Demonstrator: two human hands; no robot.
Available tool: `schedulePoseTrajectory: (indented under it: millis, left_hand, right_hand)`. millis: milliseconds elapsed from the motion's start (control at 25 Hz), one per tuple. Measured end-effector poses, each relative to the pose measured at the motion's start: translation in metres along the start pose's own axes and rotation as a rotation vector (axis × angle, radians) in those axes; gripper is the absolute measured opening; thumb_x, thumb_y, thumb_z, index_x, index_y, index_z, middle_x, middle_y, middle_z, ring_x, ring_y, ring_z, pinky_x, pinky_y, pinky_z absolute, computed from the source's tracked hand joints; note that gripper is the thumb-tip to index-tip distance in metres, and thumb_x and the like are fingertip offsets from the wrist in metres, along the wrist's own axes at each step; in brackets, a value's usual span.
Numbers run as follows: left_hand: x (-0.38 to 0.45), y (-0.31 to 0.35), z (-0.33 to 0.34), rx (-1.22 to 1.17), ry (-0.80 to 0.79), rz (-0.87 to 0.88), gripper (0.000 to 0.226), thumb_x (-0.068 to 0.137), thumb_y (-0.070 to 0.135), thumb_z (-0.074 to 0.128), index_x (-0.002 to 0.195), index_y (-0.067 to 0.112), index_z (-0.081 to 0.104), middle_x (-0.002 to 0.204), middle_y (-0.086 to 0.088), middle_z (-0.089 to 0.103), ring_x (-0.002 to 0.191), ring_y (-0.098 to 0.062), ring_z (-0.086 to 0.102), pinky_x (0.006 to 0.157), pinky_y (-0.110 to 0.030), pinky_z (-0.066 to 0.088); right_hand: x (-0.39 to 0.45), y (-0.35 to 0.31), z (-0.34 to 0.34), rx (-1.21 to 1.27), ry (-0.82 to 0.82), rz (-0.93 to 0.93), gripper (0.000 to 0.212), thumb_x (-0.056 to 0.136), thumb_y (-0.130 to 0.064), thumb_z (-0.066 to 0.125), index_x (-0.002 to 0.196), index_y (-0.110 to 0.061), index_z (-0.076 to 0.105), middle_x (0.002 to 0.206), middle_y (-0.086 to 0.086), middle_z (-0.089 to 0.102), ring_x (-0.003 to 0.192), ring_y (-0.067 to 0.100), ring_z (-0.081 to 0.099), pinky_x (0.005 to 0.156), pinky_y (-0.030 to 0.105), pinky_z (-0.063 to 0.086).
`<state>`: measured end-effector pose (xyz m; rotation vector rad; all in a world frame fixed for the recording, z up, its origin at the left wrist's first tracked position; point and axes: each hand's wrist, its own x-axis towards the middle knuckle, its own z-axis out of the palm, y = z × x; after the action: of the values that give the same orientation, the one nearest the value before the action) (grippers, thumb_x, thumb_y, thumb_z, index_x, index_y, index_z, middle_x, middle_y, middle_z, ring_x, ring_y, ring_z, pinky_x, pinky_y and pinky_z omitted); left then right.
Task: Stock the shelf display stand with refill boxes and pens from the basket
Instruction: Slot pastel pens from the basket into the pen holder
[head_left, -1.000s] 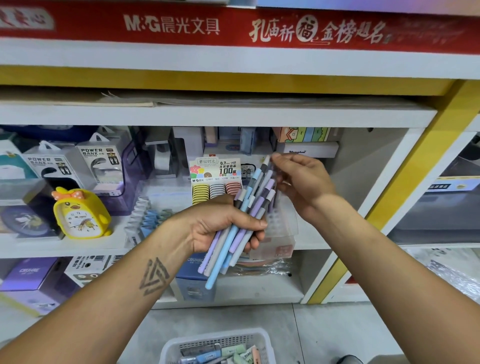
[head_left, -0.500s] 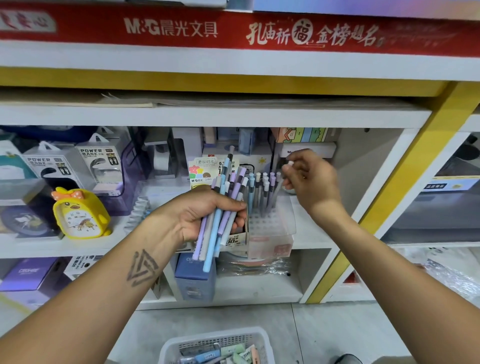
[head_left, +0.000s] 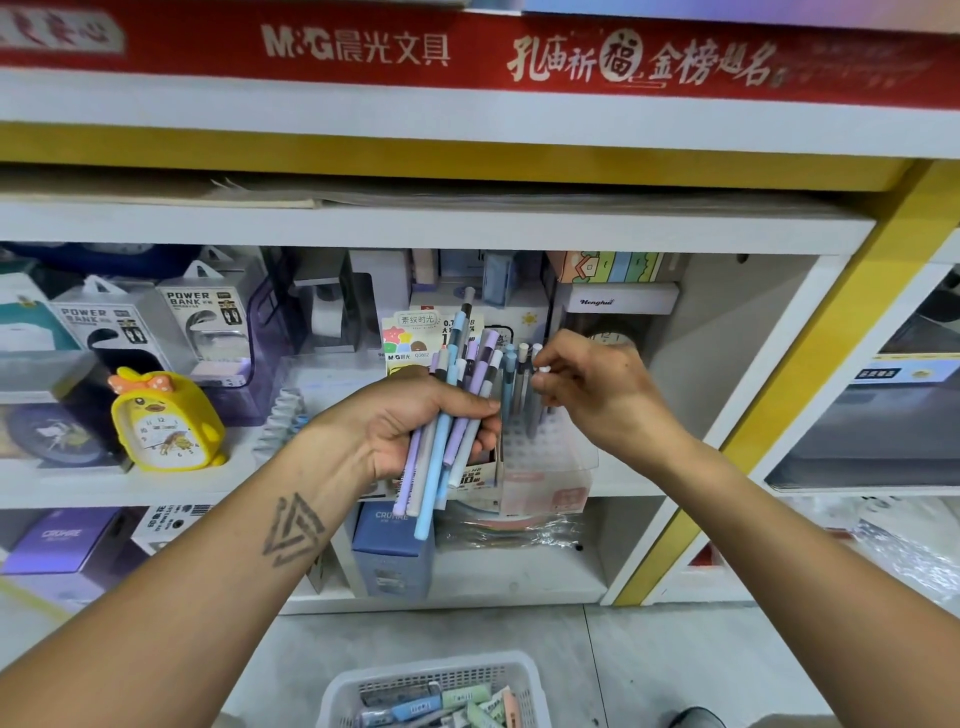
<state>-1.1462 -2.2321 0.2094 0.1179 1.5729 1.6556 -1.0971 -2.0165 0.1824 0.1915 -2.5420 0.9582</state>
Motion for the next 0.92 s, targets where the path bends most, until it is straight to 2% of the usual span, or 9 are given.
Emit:
schedulePoseTrajectory:
  millis: [240, 320, 400, 440, 480, 560, 680, 800, 920]
  left_hand:
    - [0.0, -0.001, 0.0, 0.005, 0.003, 0.014, 0.004, 0.086, 0.0, 0.068, 0.089, -0.001, 0.071, 0.076, -0.015, 0.07, 0.064, -0.023, 0.07, 0.054, -0.027, 0.055]
    - [0.001, -0.001, 0.001, -0.005, -0.005, 0.018, 0.004, 0.086, -0.001, 0.068, 0.086, -0.001, 0.072, 0.075, -0.016, 0.07, 0.063, -0.023, 0.07, 0.054, -0.027, 0.056]
    - [0.001, -0.001, 0.002, -0.002, -0.021, 0.026, 0.007, 0.085, -0.001, 0.068, 0.08, 0.0, 0.074, 0.076, -0.016, 0.07, 0.063, -0.023, 0.07, 0.055, -0.027, 0.056]
    - [0.001, -0.002, 0.002, 0.004, -0.032, 0.03, 0.009, 0.083, 0.0, 0.069, 0.077, 0.001, 0.075, 0.076, -0.016, 0.071, 0.063, -0.023, 0.07, 0.056, -0.027, 0.057]
    - [0.001, -0.002, 0.004, 0.008, -0.044, 0.03, 0.008, 0.081, 0.0, 0.071, 0.075, 0.002, 0.076, 0.076, -0.016, 0.071, 0.063, -0.023, 0.071, 0.057, -0.028, 0.058]
    - [0.0, -0.003, 0.007, 0.003, -0.073, 0.026, 0.004, 0.074, 0.003, 0.074, 0.073, 0.005, 0.077, 0.075, -0.016, 0.071, 0.063, -0.024, 0.071, 0.062, -0.032, 0.06]
    - [-0.001, -0.005, 0.01, -0.004, -0.099, 0.039, 0.004, 0.071, 0.007, 0.075, 0.075, 0.008, 0.078, 0.077, -0.017, 0.072, 0.065, -0.025, 0.071, 0.07, -0.034, 0.061]
    - [0.001, -0.003, 0.007, -0.055, -0.083, 0.036, 0.01, 0.076, 0.009, 0.073, 0.082, 0.002, 0.077, 0.08, -0.02, 0.072, 0.069, -0.028, 0.073, 0.071, -0.038, 0.062]
    - [0.001, -0.002, 0.002, -0.103, 0.013, 0.028, 0.013, 0.083, 0.003, 0.067, 0.093, -0.006, 0.067, 0.079, -0.024, 0.072, 0.071, -0.034, 0.074, 0.065, -0.039, 0.062]
  right_hand:
    - [0.0, 0.001, -0.001, 0.005, 0.002, 0.05, 0.017, 0.092, -0.014, 0.069, 0.085, -0.027, 0.06, 0.07, -0.005, 0.067, 0.064, 0.007, 0.066, 0.065, 0.038, 0.059]
    - [-0.002, 0.001, -0.001, -0.106, -0.033, 0.017, 0.008, 0.094, -0.018, 0.067, 0.086, -0.018, 0.067, 0.073, -0.004, 0.065, 0.067, 0.011, 0.063, 0.063, 0.035, 0.053]
    - [-0.003, -0.001, -0.001, -0.275, -0.015, -0.058, 0.017, 0.096, -0.025, 0.064, 0.089, -0.014, 0.074, 0.079, 0.0, 0.061, 0.073, 0.017, 0.058, 0.066, 0.031, 0.043]
    - [-0.002, -0.004, -0.001, -0.282, 0.01, -0.048, 0.02, 0.097, -0.029, 0.063, 0.093, -0.015, 0.076, 0.081, 0.002, 0.06, 0.075, 0.018, 0.057, 0.067, 0.031, 0.042]
    - [0.0, -0.009, -0.001, -0.197, 0.037, 0.005, 0.022, 0.097, -0.034, 0.063, 0.1, -0.017, 0.076, 0.083, 0.004, 0.061, 0.075, 0.016, 0.057, 0.067, 0.031, 0.044]
    - [0.004, -0.022, -0.001, 0.197, 0.03, 0.192, 0.024, 0.092, -0.036, 0.069, 0.108, -0.018, 0.072, 0.077, 0.009, 0.068, 0.067, 0.011, 0.06, 0.063, 0.028, 0.046]
    - [0.006, -0.033, 0.001, 0.626, -0.032, 0.356, 0.02, 0.087, -0.017, 0.075, 0.101, -0.004, 0.069, 0.07, 0.012, 0.071, 0.052, 0.015, 0.059, 0.048, 0.025, 0.043]
    - [0.008, -0.034, -0.005, 0.788, 0.096, 0.408, 0.011, 0.087, 0.003, 0.071, 0.096, 0.008, 0.067, 0.071, 0.019, 0.068, 0.052, 0.022, 0.059, 0.053, 0.03, 0.049]
    - [0.013, -0.024, -0.019, 0.695, 0.372, 0.391, 0.006, 0.092, 0.007, 0.062, 0.093, 0.001, 0.063, 0.067, 0.015, 0.067, 0.048, 0.017, 0.06, 0.051, 0.028, 0.052]
